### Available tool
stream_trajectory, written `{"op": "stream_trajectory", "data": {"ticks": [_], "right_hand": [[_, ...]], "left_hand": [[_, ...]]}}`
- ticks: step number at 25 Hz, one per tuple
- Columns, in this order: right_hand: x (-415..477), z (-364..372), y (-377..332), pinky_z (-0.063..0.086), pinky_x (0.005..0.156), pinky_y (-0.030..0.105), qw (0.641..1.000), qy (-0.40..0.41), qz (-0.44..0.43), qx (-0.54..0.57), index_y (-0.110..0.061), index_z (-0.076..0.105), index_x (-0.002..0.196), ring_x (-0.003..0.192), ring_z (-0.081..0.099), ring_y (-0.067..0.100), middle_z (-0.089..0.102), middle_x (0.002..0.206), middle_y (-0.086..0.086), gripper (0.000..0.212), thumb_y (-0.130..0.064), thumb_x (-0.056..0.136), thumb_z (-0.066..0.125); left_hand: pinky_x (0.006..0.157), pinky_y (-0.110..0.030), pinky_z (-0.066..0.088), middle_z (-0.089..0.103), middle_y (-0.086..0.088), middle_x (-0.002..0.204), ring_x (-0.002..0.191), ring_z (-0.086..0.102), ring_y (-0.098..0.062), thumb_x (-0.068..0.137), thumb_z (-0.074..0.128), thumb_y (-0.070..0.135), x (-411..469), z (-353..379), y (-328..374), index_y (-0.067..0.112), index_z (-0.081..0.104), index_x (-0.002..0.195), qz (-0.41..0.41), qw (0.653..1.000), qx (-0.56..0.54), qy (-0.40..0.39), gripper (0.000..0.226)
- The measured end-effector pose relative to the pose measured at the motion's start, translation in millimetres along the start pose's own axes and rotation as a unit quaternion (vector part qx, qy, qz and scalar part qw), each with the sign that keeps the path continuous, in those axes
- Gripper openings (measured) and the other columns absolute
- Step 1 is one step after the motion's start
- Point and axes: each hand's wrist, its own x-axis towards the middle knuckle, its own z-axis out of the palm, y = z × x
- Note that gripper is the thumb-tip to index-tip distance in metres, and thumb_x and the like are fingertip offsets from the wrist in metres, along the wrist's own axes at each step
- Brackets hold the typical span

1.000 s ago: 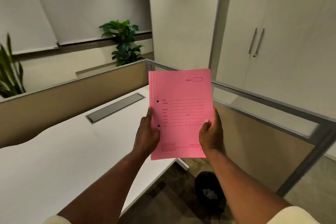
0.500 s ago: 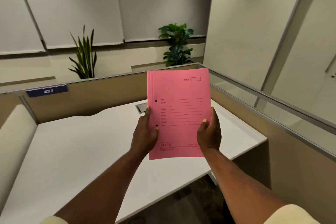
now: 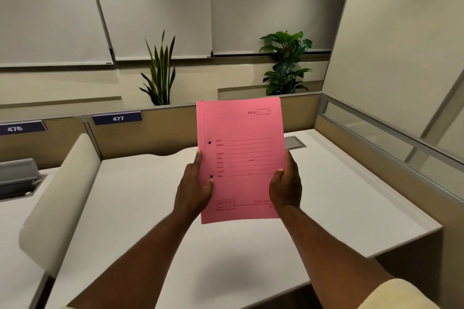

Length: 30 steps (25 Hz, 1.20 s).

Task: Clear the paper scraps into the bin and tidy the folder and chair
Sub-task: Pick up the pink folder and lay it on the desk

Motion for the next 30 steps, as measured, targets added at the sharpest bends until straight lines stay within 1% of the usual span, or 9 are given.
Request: {"op": "stream_trajectory", "data": {"ticks": [4,7,10,15,21,23,26,28,30], "right_hand": [[8,60,-18,0.046,0.096,0.037,1.0,-0.008,-0.006,0.002,-0.021,0.033,0.154,0.121,0.057,0.032,0.052,0.145,0.009,0.065,-0.022,0.089,0.033],[14,96,-26,0.047,0.09,0.034,1.0,-0.02,-0.009,-0.003,-0.02,0.031,0.154,0.115,0.059,0.032,0.054,0.138,0.011,0.064,-0.022,0.091,0.033],[23,127,-30,0.047,0.088,0.034,0.999,-0.035,-0.01,-0.012,-0.018,0.031,0.154,0.111,0.059,0.032,0.054,0.132,0.013,0.061,-0.018,0.093,0.036],[44,180,-11,0.041,0.089,0.031,0.998,-0.053,-0.012,-0.015,-0.014,0.037,0.152,0.11,0.058,0.035,0.054,0.126,0.015,0.06,0.0,0.095,0.046],[75,240,35,0.043,0.093,0.028,0.994,-0.11,-0.016,-0.013,-0.012,0.048,0.146,0.116,0.058,0.03,0.051,0.134,0.011,0.051,0.001,0.097,0.049],[87,263,53,0.044,0.094,0.028,0.991,-0.131,-0.015,-0.02,-0.012,0.049,0.144,0.118,0.058,0.028,0.05,0.137,0.008,0.049,-0.001,0.097,0.05],[97,290,79,0.041,0.099,0.028,0.985,-0.169,0.006,-0.019,-0.011,0.048,0.144,0.123,0.056,0.028,0.047,0.143,0.004,0.052,-0.001,0.093,0.054],[100,309,97,0.042,0.103,0.031,0.98,-0.2,0.018,-0.017,-0.011,0.046,0.145,0.128,0.052,0.027,0.045,0.147,0.003,0.057,-0.002,0.091,0.057],[101,326,114,0.045,0.107,0.038,0.973,-0.228,0.028,-0.027,-0.01,0.043,0.148,0.133,0.048,0.027,0.042,0.15,0.004,0.061,-0.005,0.089,0.059]], "left_hand": [[0.085,-0.042,0.056,0.051,0.003,0.127,0.107,0.059,-0.016,0.09,0.061,0.029,34,-23,-41,0.04,0.006,0.156,-0.012,1.0,0.011,0.005,0.086],[0.085,-0.043,0.056,0.051,0.003,0.128,0.107,0.059,-0.017,0.091,0.061,0.029,53,-34,-64,0.039,0.006,0.156,-0.024,1.0,0.019,-0.003,0.086],[0.084,-0.04,0.055,0.05,0.003,0.128,0.106,0.058,-0.017,0.092,0.061,0.029,71,-35,-84,0.038,0.006,0.157,-0.045,0.999,0.015,-0.005,0.086],[0.084,-0.037,0.052,0.049,0.003,0.127,0.109,0.058,-0.017,0.092,0.061,0.026,105,-18,-123,0.038,0.004,0.157,-0.095,0.995,0.025,-0.018,0.087],[0.088,-0.04,0.053,0.049,0.0,0.128,0.112,0.057,-0.02,0.093,0.058,0.024,150,22,-162,0.038,0.004,0.157,-0.153,0.987,0.049,-0.028,0.085],[0.088,-0.039,0.052,0.049,0.0,0.128,0.112,0.057,-0.021,0.093,0.057,0.024,167,41,-177,0.038,0.006,0.157,-0.172,0.983,0.052,-0.025,0.083],[0.089,-0.04,0.052,0.048,-0.001,0.129,0.114,0.057,-0.022,0.094,0.056,0.024,183,66,-197,0.036,0.007,0.157,-0.2,0.977,0.061,-0.028,0.081],[0.092,-0.042,0.052,0.048,-0.002,0.132,0.116,0.057,-0.024,0.095,0.056,0.025,193,83,-214,0.035,0.008,0.157,-0.222,0.972,0.067,-0.034,0.079],[0.094,-0.043,0.051,0.047,-0.003,0.135,0.119,0.056,-0.025,0.096,0.055,0.025,201,100,-229,0.034,0.009,0.157,-0.244,0.966,0.068,-0.041,0.077]]}}
